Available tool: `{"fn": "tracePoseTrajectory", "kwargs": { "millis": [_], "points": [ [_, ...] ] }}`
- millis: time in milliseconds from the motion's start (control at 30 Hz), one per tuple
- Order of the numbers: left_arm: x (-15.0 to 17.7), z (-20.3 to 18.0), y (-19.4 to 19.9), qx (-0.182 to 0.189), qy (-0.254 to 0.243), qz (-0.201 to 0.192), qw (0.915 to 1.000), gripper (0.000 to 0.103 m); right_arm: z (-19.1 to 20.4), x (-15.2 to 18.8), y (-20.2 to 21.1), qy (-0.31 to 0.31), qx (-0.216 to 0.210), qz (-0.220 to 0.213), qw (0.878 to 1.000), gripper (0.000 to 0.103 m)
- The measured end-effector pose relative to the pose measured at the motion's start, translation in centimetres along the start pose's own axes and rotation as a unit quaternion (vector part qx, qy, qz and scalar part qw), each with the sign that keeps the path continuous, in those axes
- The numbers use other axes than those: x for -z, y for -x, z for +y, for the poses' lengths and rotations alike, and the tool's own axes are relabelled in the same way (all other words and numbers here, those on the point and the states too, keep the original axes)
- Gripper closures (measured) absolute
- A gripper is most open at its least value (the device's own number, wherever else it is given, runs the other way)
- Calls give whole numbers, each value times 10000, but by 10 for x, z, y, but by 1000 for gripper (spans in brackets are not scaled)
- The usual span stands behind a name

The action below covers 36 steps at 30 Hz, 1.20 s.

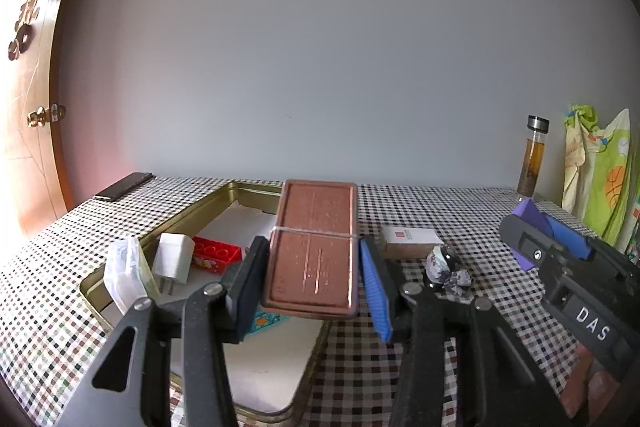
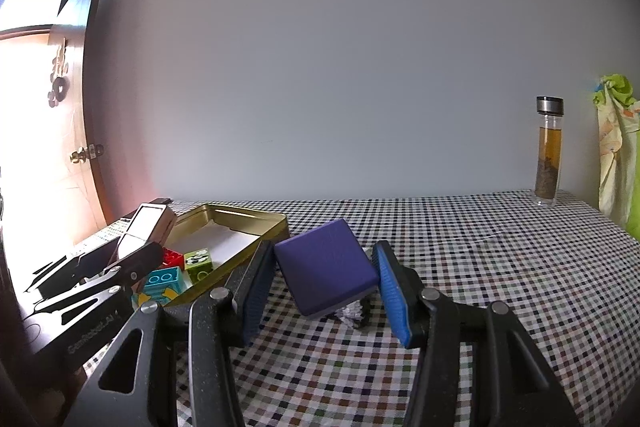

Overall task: Organize rigid objects
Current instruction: 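Lift and carry the purple cube and brown box over the gold tray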

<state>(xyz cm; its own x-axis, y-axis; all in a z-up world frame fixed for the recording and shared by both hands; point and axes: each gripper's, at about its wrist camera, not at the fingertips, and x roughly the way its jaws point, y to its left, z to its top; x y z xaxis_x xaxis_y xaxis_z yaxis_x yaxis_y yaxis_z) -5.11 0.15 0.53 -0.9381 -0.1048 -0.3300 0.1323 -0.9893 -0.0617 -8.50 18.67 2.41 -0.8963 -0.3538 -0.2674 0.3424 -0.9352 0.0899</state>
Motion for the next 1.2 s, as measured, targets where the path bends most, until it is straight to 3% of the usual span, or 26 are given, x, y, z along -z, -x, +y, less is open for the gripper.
{"fn": "tracePoseTrajectory", "kwargs": {
  "millis": [1200],
  "points": [
    [1,50,0,-284,316,101,9990,58,33,7,-16,254,-637,261,9973,50]
  ]
}}
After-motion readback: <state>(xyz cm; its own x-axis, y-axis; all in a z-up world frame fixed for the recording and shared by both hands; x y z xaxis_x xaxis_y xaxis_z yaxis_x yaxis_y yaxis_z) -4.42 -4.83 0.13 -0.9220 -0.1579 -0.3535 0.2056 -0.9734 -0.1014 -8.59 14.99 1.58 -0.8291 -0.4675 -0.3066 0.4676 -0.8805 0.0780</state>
